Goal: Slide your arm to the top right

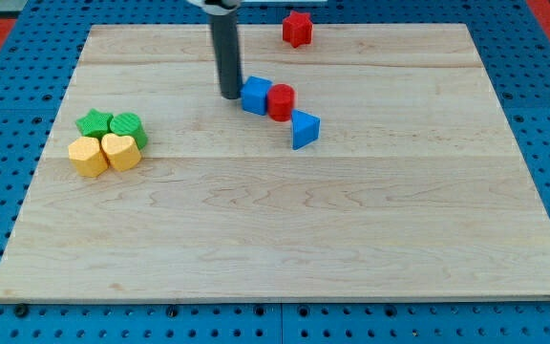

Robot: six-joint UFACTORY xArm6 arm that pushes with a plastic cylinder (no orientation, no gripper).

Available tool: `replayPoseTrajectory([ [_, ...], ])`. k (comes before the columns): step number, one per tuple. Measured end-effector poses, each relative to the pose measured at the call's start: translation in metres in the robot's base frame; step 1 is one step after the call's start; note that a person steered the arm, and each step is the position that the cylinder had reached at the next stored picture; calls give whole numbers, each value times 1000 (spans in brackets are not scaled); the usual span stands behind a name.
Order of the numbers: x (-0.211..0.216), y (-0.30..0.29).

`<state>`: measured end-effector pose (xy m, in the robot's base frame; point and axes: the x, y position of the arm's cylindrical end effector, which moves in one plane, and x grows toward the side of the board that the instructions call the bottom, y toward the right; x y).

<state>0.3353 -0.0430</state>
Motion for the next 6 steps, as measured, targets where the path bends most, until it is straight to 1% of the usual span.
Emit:
replayPoseTrajectory([
  [1,-1,3],
  [2,-16,3],
  [3,-27,26],
  [4,-25,47],
  [5,-10,34],
  [6,-10,25],
])
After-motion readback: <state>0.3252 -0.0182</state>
